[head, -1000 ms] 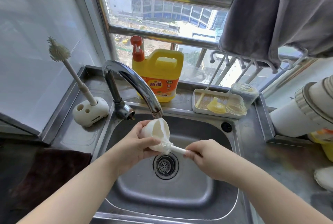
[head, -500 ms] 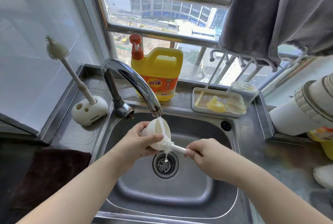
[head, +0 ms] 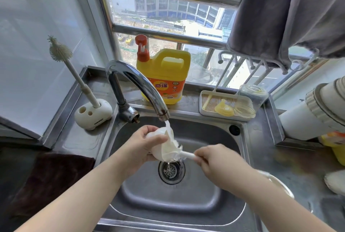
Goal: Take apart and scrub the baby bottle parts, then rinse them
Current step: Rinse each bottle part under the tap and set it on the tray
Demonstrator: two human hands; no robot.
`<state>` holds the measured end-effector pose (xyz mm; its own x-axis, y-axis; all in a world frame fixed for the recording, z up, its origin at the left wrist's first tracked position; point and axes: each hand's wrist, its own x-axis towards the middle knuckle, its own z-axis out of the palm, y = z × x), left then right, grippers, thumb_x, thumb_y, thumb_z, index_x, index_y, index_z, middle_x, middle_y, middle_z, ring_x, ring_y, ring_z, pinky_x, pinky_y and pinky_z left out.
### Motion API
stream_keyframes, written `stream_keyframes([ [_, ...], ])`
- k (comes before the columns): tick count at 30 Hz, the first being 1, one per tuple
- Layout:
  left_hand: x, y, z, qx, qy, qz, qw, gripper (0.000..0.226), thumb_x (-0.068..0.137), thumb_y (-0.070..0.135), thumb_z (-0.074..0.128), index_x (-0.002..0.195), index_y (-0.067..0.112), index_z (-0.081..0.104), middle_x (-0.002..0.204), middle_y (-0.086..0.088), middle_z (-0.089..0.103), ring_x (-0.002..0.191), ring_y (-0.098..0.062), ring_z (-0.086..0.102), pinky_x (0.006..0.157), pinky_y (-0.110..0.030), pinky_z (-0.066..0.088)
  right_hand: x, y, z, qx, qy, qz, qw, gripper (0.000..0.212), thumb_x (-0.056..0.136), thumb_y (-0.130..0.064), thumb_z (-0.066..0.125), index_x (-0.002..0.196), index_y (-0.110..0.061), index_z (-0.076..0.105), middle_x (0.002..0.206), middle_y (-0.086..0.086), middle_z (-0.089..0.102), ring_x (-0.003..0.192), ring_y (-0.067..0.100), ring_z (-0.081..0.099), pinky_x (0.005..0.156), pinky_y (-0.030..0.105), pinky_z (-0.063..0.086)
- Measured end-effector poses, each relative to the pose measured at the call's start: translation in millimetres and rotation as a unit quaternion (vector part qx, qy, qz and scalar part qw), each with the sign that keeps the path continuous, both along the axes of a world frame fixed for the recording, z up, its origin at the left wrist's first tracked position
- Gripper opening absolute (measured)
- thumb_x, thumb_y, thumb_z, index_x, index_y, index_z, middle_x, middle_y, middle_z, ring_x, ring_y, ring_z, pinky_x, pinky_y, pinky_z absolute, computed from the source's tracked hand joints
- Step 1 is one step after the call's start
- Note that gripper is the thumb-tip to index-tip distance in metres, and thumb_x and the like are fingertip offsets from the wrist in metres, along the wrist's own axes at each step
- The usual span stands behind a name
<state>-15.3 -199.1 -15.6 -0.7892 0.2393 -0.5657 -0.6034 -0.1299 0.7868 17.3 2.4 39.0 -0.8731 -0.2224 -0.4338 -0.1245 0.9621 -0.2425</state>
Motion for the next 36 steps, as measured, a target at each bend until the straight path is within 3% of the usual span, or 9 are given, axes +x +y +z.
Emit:
stream_keyframes([
  [5,-3.4,-3.0,-6.4,0.05,0.016,0.064,0.997,0.061,0.062,0.022,0.075,0.117,0.006,0.054,0.109,-0.016,0.063,0.088,-0.024,0.068,0.068,-0.032,0.056,2.2,-0.7,-6.1,-0.188,-0.135,-0.087,0.969,0.025,0.098,-0.031,0.041,0.086,-0.033,0.062,0.058,-0.008,0.045,0.05,0.01,0.038,0.052,0.025,0.034],
  [12,8.8,2.6,-8.4,0.066,-0.006,0.05,0.997,0.058,0.058,0.014,0.075,0.111,0.01,0.05,0.109,-0.015,0.059,0.085,-0.022,0.068,0.069,-0.031,0.059,-0.3,5.0,-1.1,-0.053,0.035,-0.002,0.998,0.022,0.096,-0.037,0.045,0.103,-0.028,0.063,0.074,-0.007,0.059,0.068,0.015,0.053,0.062,0.029,0.042],
  [17,6.0,-1.7,-5.4,0.005,0.032,0.007,0.999,0.062,0.06,0.034,0.087,0.11,0.021,0.054,0.104,-0.008,0.061,0.077,-0.016,0.065,0.06,-0.028,0.054,5.7,-1.6,-8.5,-0.185,-0.104,-0.075,0.974,0.024,0.097,-0.029,0.045,0.099,-0.023,0.068,0.058,-0.008,0.047,0.05,0.007,0.038,0.052,0.025,0.034],
  [22,6.9,-4.9,-7.0,-0.002,-0.009,-0.039,0.999,0.071,0.052,0.032,0.084,0.113,0.016,0.052,0.106,-0.011,0.062,0.078,-0.017,0.068,0.063,-0.031,0.054,9.3,3.8,-10.0,-0.099,-0.04,-0.005,0.994,0.026,0.097,-0.035,0.043,0.077,-0.026,0.056,0.059,-0.007,0.043,0.055,0.01,0.039,0.062,0.032,0.039],
  [26,5.2,-4.4,-2.6,0.013,-0.041,-0.04,0.998,0.059,0.055,0.033,0.079,0.102,0.012,0.049,0.103,-0.012,0.057,0.075,-0.018,0.066,0.062,-0.037,0.055,6.7,6.4,-7.0,-0.022,0.04,0.054,0.997,0.023,0.097,-0.038,0.037,0.094,-0.026,0.057,0.081,-0.003,0.058,0.079,0.024,0.055,0.066,0.031,0.041],
  [29,9.1,-2.2,-1.0,0.004,-0.037,-0.072,0.997,0.054,0.061,0.033,0.074,0.107,0.013,0.053,0.097,-0.008,0.063,0.075,-0.017,0.068,0.062,-0.033,0.055,-1.8,5.6,-4.0,0.083,0.15,0.091,0.981,0.006,0.082,-0.033,0.064,0.085,-0.029,0.061,0.07,-0.006,0.046,0.072,0.019,0.061,0.047,0.025,0.022],
  [31,9.0,-2.3,-0.5,0.012,-0.03,-0.089,0.996,0.053,0.064,0.032,0.074,0.111,0.013,0.06,0.096,-0.007,0.069,0.082,-0.017,0.07,0.066,-0.033,0.057,-7.6,5.4,3.1,0.121,0.179,0.096,0.972,0.024,0.059,-0.024,0.082,0.069,-0.027,0.06,0.06,-0.006,0.033,0.052,0.017,0.055,0.043,0.022,0.002],
  [33,5.3,-2.2,1.1,0.025,-0.015,-0.081,0.996,0.044,0.071,0.024,0.072,0.112,0.009,0.064,0.1,-0.012,0.07,0.086,-0.019,0.069,0.07,-0.034,0.058,-5.3,5.3,0.7,0.112,0.175,0.094,0.974,0.01,0.079,-0.021,0.065,0.085,-0.025,0.058,0.07,-0.004,0.042,0.065,0.022,0.056,0.043,0.027,0.014],
  [36,2.6,-0.4,0.6,0.034,-0.006,-0.022,0.999,0.038,0.077,0.003,0.07,0.114,0.004,0.06,0.099,-0.016,0.069,0.082,-0.023,0.07,0.066,-0.034,0.058,-0.7,6.0,-4.2,-0.005,-0.01,0.016,1.0,0.017,0.095,-0.025,0.04,0.094,-0.029,0.057,0.075,-0.007,0.049,0.068,0.019,0.05,0.056,0.029,0.032],
])
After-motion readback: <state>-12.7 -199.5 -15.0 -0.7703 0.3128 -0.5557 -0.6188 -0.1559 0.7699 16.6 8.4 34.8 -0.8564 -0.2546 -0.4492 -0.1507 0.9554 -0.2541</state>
